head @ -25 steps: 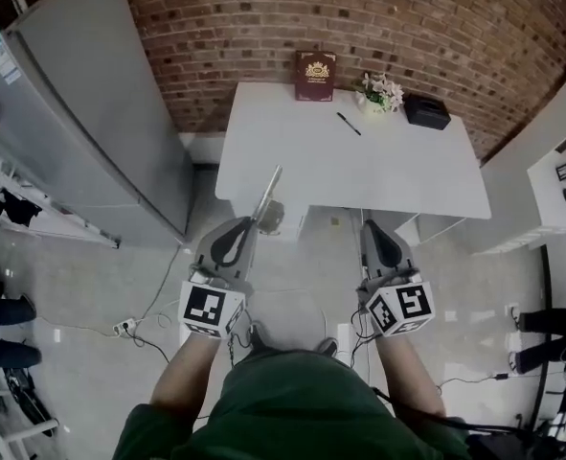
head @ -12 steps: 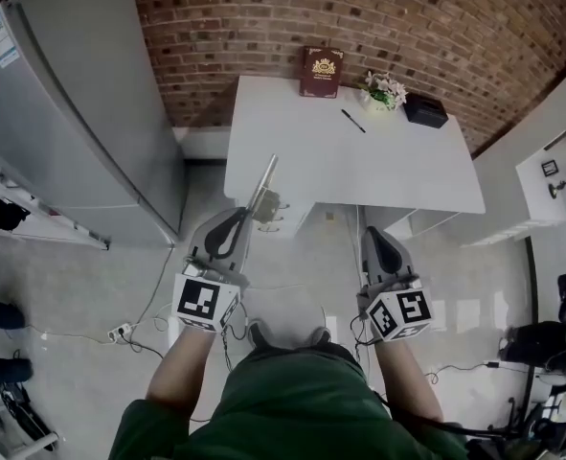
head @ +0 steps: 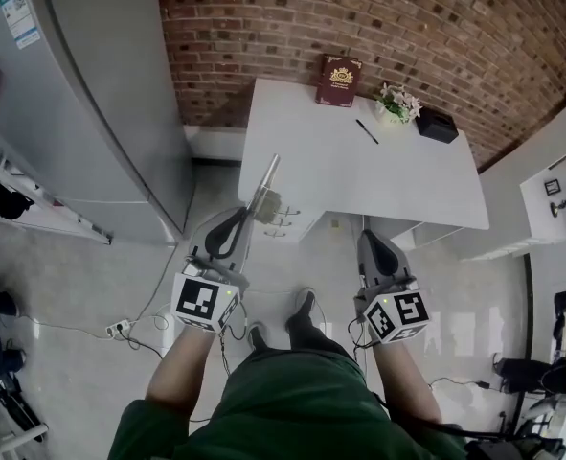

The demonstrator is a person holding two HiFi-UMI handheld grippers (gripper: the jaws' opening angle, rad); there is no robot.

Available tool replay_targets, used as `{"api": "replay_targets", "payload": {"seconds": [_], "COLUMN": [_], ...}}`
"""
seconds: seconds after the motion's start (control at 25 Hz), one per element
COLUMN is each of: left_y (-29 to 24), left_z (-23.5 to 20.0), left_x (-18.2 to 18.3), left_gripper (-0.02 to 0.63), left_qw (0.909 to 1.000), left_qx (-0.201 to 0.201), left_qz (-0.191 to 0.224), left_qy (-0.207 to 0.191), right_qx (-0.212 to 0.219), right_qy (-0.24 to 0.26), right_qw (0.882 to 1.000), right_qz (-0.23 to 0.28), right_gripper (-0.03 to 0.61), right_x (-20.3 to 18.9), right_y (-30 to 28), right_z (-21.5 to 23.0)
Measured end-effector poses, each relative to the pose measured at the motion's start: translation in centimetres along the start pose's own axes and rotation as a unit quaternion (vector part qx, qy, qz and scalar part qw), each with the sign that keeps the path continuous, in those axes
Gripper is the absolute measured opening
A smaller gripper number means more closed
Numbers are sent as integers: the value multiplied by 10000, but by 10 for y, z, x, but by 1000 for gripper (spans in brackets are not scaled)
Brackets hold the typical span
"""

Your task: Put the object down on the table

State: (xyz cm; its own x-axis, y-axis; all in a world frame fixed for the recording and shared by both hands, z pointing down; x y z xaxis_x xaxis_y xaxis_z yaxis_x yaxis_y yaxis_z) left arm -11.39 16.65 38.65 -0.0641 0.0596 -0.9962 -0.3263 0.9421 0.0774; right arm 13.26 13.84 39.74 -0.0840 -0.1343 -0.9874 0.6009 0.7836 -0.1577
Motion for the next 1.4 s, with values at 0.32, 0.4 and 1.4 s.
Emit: {"api": "replay_targets", "payload": {"seconds": [0.32,0.4,1.4], "left_y": [-15,-21,-196], "left_z": [-13,-16,-26], "left_x": [-3,1,-7], "left_gripper": [23,23,23], "left_qw": [9997,9994,9933], "left_qx": [127,202,777], "left_qz": [-23,-92,-559], "left_qy": [-223,-278,-643], "right_qx": [303,385,1206], "right_qy": [-99,-150,-708], "right_qw": [9994,9990,9901], "right_qz": [152,180,155], "right_gripper": [3,3,3], "right_x": [2,2,0], "right_y": [-37,-49,-191], "right_z": [5,8,143]}}
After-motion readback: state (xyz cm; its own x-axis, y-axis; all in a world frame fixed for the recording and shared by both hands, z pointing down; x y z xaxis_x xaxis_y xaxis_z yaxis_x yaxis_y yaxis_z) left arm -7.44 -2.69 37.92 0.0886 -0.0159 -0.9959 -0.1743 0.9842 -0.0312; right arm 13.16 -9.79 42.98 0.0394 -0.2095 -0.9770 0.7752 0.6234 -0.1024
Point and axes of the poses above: the fingertips, and each gripper's own axes: y backward along the fingers, z to its right, x out of its top, the point moved 4 cm from there along y, backward along the fingers, and after that the axes turned 2 degrees about -z, right-handed, at the moved point
